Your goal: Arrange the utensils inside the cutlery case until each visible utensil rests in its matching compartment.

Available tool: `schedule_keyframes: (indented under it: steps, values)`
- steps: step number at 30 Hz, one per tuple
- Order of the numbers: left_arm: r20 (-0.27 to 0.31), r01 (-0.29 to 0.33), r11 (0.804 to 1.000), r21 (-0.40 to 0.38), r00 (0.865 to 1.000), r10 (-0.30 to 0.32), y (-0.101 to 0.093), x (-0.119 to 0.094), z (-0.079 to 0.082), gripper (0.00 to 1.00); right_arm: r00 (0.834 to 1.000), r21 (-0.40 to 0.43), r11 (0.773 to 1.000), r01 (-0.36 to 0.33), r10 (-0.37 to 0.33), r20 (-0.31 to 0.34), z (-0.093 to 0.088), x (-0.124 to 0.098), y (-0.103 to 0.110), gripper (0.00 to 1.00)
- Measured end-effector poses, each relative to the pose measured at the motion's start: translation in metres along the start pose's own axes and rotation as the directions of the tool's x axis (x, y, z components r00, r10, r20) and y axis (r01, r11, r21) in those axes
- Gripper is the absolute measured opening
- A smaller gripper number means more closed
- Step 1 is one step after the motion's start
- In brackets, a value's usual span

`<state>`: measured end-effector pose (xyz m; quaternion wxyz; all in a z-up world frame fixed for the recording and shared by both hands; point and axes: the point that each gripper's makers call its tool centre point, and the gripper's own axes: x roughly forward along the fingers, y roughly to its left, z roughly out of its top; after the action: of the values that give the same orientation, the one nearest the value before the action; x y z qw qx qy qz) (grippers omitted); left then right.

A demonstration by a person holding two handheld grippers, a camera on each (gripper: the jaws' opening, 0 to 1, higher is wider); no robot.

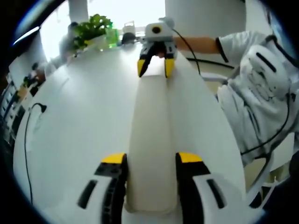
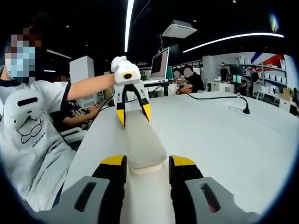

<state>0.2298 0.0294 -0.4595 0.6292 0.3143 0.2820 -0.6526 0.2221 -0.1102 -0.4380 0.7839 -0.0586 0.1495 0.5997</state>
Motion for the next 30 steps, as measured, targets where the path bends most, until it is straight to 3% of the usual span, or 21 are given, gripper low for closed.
schedule_keyframes:
  steps: [24, 30]
  values:
    - [-0.039, 0.002, 1.000, -0.002, 0.999, -0.002, -0.0002, -0.0005, 0.0008, 0.44, 0.999, 0.028, 0.999, -0.030, 0.029, 0.019, -0.0005, 0.0018, 0.0037, 0.33]
    - [-0.030, 0.009, 1.000, -0.008, 1.000, -0.009, -0.0009, -0.0026, 0.0080, 0.44, 0.999, 0.041, 0.999, -0.032, 0.031, 0.028, -0.0015, 0.0023, 0.0024, 0.34]
